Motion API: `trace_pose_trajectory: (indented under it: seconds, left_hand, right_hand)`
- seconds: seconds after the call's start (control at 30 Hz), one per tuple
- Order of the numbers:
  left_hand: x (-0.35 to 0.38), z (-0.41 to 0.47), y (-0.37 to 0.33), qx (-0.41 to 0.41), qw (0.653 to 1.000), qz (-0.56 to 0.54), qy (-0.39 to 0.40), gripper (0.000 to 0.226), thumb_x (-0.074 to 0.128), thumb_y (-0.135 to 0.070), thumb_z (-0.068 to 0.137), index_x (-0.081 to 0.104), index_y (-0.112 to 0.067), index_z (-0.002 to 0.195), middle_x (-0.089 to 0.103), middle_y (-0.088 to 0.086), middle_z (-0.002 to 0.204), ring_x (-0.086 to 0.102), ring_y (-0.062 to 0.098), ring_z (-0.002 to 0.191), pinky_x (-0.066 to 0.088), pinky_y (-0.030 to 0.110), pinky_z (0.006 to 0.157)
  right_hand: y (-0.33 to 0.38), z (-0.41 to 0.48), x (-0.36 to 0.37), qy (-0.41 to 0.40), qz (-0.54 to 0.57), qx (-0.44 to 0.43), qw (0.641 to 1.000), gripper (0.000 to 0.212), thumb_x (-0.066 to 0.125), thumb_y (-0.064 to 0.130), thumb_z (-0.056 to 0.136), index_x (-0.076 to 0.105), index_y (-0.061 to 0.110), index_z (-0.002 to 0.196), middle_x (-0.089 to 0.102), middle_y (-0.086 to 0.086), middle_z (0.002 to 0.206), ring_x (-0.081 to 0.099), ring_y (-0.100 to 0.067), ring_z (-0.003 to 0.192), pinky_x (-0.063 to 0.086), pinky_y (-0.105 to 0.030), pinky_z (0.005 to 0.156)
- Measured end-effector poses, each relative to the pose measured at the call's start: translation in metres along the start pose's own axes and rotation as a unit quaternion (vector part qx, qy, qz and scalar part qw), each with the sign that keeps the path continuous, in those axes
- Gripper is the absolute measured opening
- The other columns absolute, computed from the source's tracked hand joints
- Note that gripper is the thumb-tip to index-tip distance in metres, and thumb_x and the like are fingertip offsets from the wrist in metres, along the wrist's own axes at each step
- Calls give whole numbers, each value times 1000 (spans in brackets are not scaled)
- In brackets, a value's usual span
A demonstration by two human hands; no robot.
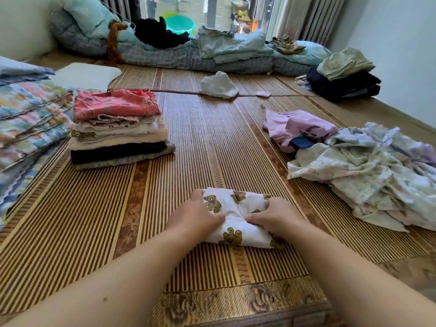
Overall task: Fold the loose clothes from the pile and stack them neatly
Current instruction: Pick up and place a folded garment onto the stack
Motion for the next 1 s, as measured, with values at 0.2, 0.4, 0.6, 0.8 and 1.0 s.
trace_pose_trajectory:
  seconds: [0.2,0.4,0.6,0.8,1.0]
  left_hand:
    - [2,-2,4,-91,928,-351,81,81,72,-3,79,32,-32,142,52,9,126,64,27,91,60,41,71]
    - [-11,-13,7,-146,830,-506,182,94,61,7,79,22,-44,148,32,14,152,67,36,95,59,44,65]
    - [-14,-30,9,-75,871,-370,314,61,61,-3,81,53,-33,134,49,2,133,58,24,112,51,43,96]
    - [-46,-31,14,58,984,-145,83,68,58,-1,84,42,-32,142,54,-9,131,57,11,108,50,19,88]
    - [-130,-13,34,115,988,-82,-60,74,60,-16,86,26,-38,148,49,-17,106,55,3,85,50,16,72]
  right_hand:
    - [7,-2,-5,-36,175,-20,984,31,68,23,81,52,17,106,62,-3,98,60,-18,84,52,-37,72]
    - [12,-12,-7,60,216,-69,972,92,68,6,83,17,44,149,56,-3,118,59,-22,81,53,-39,72]
    - [14,-19,3,222,172,-81,956,62,72,0,72,59,26,127,54,-2,126,68,-21,94,59,-34,80]
    - [54,-20,-3,171,118,-134,969,73,64,-9,74,48,24,137,51,12,122,68,-4,69,51,-14,57]
    - [153,-8,-20,-20,-49,-308,950,72,60,11,84,34,37,146,47,11,126,49,-3,106,41,-17,96]
Point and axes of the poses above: each hand's wrist, its own z-axis towards the middle knuckle, its own x-axis out of the palm, y = z × x, the point moved 5 cm from there along z, towards the middle knuckle
